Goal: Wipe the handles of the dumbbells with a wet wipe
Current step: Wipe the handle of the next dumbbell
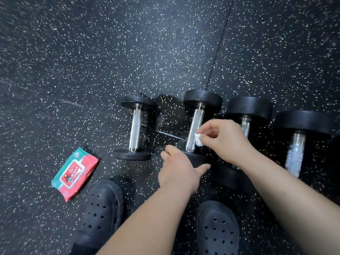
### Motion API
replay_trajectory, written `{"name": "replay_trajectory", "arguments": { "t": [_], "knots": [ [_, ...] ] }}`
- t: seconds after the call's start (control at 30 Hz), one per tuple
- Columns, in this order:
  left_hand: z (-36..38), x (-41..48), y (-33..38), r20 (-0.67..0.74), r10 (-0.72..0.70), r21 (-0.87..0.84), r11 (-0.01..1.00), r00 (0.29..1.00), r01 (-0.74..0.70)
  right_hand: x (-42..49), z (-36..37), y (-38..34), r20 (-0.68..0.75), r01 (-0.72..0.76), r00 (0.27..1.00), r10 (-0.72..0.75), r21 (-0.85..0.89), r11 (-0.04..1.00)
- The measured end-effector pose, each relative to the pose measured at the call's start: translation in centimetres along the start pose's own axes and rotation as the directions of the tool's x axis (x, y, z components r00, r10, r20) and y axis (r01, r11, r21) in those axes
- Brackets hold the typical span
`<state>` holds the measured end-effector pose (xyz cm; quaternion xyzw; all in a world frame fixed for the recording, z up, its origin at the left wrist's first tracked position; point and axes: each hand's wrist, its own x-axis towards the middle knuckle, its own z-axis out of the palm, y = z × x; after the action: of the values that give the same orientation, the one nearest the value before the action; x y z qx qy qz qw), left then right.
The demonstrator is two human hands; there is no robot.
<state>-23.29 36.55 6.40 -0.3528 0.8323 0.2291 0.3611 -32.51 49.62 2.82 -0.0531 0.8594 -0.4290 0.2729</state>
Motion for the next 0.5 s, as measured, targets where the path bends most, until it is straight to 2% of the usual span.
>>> {"name": "replay_trajectory", "arguments": {
  "t": [0.07,0.13,0.17,0.33,0.43,0.5],
  "knots": [
    [0.0,0.0,0.0,0.002,0.000,-0.008,1.000,1.000,0.000,0.0,0.6,-0.4,-0.031,0.237,0.970,-0.241,-0.107,0.966],
    [0.0,0.1,-0.1,0.008,0.001,-0.013,1.000,1.000,-0.001,-0.1,1.6,0.1,0.034,0.442,0.893,-0.449,-0.255,0.860],
    [0.0,0.1,-0.1,0.010,0.002,-0.014,1.000,1.000,-0.001,-0.1,1.8,0.4,0.070,0.500,0.861,-0.504,-0.306,0.811],
    [0.1,0.0,-0.1,0.010,0.001,-0.008,1.000,1.000,-0.001,0.6,1.3,0.8,0.141,0.611,0.785,-0.603,-0.337,0.716],
    [0.1,0.2,-0.1,0.000,-0.005,0.002,1.000,1.000,0.005,1.5,0.3,1.1,0.092,0.597,0.792,-0.604,-0.325,0.733],
    [0.1,0.3,-0.1,-0.001,-0.004,0.004,1.000,1.000,0.004,1.0,0.2,1.3,0.141,0.616,0.785,-0.603,-0.289,0.733]
  ]
}}
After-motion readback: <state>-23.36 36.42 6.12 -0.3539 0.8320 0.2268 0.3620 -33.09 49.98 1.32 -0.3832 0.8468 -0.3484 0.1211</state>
